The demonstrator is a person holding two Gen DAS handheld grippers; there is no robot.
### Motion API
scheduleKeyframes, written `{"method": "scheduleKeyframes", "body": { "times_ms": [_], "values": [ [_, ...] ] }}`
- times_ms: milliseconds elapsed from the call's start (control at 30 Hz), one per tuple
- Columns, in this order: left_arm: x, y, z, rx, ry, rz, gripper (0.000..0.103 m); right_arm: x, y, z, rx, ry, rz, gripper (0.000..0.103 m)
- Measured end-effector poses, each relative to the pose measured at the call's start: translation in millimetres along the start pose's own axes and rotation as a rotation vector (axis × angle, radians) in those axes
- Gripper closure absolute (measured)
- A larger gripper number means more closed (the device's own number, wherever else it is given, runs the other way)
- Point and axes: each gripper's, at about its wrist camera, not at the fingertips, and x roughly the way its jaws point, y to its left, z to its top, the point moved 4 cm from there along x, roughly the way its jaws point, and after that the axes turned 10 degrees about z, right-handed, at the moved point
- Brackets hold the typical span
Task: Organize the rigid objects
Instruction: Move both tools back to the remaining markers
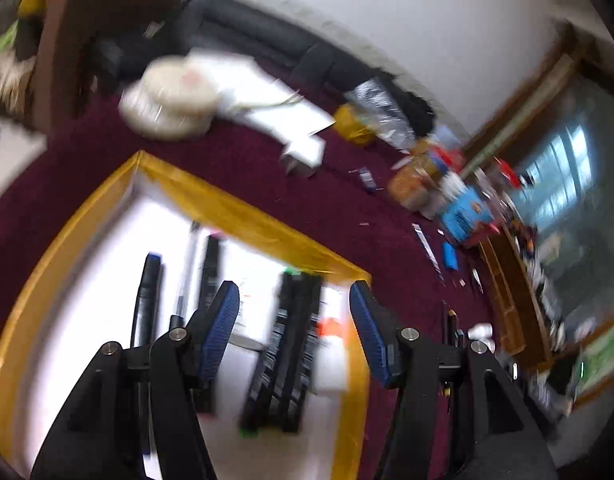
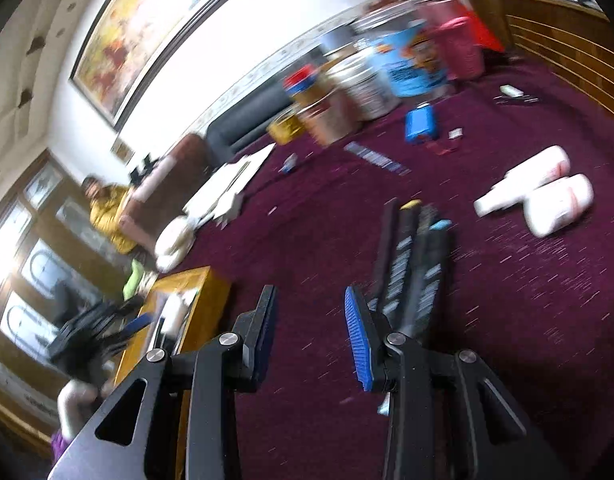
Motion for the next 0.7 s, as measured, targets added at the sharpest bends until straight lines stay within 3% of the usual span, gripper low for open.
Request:
{"method": "scheduleKeyframes", "body": {
  "times_ms": [133, 267, 367, 500, 700],
  "values": [
    [-39.5, -55.2, -18.8, 0.207, -0.057, -0.029, 0.037, -15.6, -34.4, 28.2, 0.024, -0.082, -0.074, 0.072],
    [-37.5, -122.9, -48.5, 0.397, -0.011, -0.096, 0.037, -34.2, -69.5, 40.7, 0.036, -0.172, -0.170, 0.072],
    [-2.7, -173.2, -76.2, 0.511, 0.057, -0.100, 0.037, -40.8, -91.8, 38.2, 0.087, -0.180, -0.169, 0.071],
    [51.4, -216.0, -98.8, 0.549, 0.154, -0.086, 0.037, -43.5, -98.3, 37.4, 0.150, -0.166, -0.100, 0.071],
    [109.9, -244.5, -106.0, 0.653, 0.156, 0.048, 0.037, -41.0, -94.3, 36.9, 0.151, -0.149, -0.050, 0.070]
  ]
}}
